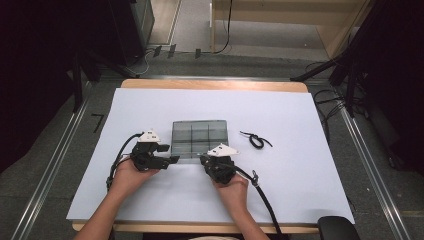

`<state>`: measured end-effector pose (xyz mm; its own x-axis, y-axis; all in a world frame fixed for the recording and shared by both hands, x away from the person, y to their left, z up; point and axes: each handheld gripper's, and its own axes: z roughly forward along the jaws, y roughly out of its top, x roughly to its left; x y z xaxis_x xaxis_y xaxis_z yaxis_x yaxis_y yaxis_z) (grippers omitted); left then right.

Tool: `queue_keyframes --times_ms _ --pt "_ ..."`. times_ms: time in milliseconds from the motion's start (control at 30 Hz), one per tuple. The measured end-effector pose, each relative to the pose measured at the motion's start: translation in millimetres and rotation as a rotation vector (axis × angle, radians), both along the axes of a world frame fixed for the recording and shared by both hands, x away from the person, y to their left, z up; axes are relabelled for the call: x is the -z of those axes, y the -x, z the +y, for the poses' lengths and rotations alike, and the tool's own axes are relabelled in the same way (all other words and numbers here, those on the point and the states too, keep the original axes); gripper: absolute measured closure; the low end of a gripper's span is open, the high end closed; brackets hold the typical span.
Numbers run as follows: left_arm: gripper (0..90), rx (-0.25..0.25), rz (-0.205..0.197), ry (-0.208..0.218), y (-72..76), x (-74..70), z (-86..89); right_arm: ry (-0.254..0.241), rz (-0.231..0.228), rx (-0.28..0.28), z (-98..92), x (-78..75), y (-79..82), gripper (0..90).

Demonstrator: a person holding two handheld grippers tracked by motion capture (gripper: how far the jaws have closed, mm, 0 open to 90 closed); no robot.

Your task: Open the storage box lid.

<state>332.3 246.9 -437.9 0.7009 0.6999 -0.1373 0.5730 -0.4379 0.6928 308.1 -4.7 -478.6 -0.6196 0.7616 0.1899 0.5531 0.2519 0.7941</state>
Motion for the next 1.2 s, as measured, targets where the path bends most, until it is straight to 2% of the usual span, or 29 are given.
queue_keyframes --times_ms 133,533,1067,1200 --pt "42.6 0.001 -0.011 -0.014 0.8 -0.3 -0.4 -0.010 0.000 -0.001 0.9 -0.2 0.1 90.0" --pt "43.0 -0.002 -0.004 -0.021 0.5 0.9 -1.0 -0.029 -0.006 0.002 2.0 -3.0 2.2 90.0" --pt "43.9 0.003 0.008 -0.034 -0.5 2.7 -1.8 -0.007 -0.025 0.013 1.0 -3.3 2.6 90.0" --pt "44.2 0.003 0.010 -0.032 -0.6 3.0 -2.2 -0.015 -0.026 0.011 0.5 -3.3 2.1 90.0"
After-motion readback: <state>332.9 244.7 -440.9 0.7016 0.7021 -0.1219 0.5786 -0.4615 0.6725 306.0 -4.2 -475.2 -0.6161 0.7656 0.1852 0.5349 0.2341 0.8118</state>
